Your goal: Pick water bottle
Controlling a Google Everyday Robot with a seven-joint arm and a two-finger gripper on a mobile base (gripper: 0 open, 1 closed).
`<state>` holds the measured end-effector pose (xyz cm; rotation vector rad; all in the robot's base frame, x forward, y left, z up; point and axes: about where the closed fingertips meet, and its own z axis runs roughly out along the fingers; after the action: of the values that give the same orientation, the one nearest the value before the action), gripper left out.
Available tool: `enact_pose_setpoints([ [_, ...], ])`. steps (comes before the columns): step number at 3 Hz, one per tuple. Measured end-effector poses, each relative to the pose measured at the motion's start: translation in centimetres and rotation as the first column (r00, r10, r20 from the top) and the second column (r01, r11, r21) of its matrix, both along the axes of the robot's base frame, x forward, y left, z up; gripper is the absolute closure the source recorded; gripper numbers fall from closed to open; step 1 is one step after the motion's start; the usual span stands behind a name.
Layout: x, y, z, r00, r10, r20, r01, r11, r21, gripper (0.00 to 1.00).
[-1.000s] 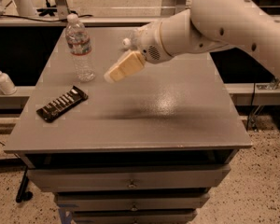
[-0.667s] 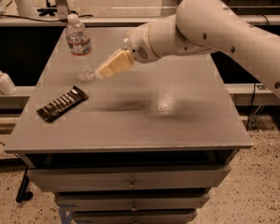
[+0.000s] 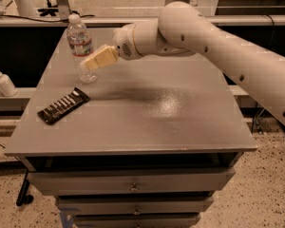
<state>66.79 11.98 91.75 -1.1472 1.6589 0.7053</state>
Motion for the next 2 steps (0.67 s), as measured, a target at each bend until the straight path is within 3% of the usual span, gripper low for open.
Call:
enact_pose_setpoints([
  [2, 1.4, 4.7, 1.0, 0.9977, 0.041, -0.053, -0.034, 0.991, 0.132, 0.00],
])
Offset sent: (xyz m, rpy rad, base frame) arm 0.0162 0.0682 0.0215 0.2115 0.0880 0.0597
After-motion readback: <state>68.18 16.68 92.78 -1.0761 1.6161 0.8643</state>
